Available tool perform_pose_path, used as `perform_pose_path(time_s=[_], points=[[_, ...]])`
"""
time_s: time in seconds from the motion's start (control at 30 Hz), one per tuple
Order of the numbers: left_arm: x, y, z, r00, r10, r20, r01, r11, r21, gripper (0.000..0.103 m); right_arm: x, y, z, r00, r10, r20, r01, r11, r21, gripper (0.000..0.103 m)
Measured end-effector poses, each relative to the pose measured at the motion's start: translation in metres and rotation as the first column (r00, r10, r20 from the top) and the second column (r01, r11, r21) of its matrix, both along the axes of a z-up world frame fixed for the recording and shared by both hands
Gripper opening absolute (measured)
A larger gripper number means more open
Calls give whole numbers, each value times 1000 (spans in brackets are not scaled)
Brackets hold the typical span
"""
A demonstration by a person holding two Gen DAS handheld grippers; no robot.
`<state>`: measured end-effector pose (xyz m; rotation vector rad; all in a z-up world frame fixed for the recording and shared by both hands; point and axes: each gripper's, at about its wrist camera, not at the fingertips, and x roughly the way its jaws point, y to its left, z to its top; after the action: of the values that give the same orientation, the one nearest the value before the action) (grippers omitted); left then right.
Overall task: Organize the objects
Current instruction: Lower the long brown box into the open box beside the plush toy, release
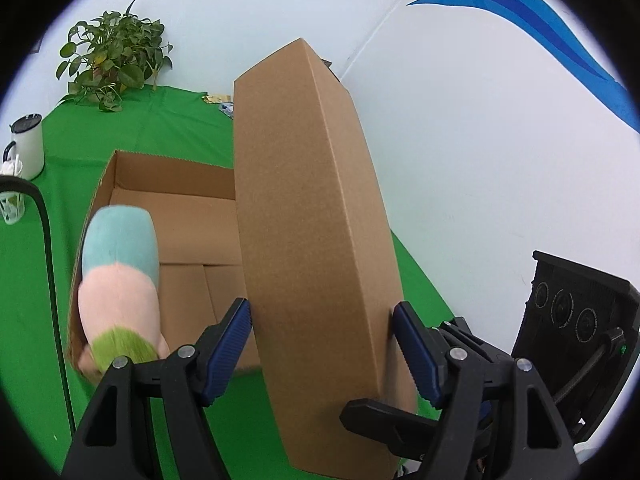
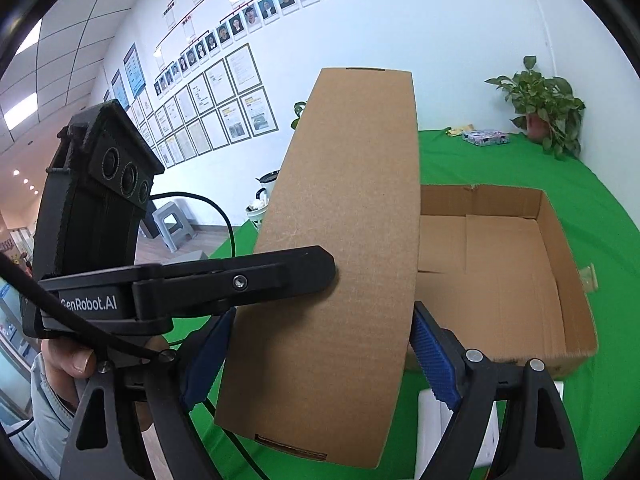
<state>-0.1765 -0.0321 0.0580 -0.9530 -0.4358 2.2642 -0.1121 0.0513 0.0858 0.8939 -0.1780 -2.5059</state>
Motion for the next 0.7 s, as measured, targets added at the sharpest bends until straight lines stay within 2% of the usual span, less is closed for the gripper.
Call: perform_pose_path(time_s=[0.2,0.33,0.5,0.7], points=[[-58,-1,-15,996,15,83,-14,1000,-11,72,-75,0,-9,998,11,67,-10,1000,-21,83],[-90,-3,-46,985,29,173,-26,1000,-17,72,-124,0,-35,988,30,150,-24,999,-37,83],[-116,-6,-81,962,50,270,-41,998,-39,72,-166,-4,-71,970,30,241,-14,998,-69,83],[-120,1,-92,959,92,269,-55,988,-141,71,-188,-9,-113,954,28,298,3,995,-103,83]])
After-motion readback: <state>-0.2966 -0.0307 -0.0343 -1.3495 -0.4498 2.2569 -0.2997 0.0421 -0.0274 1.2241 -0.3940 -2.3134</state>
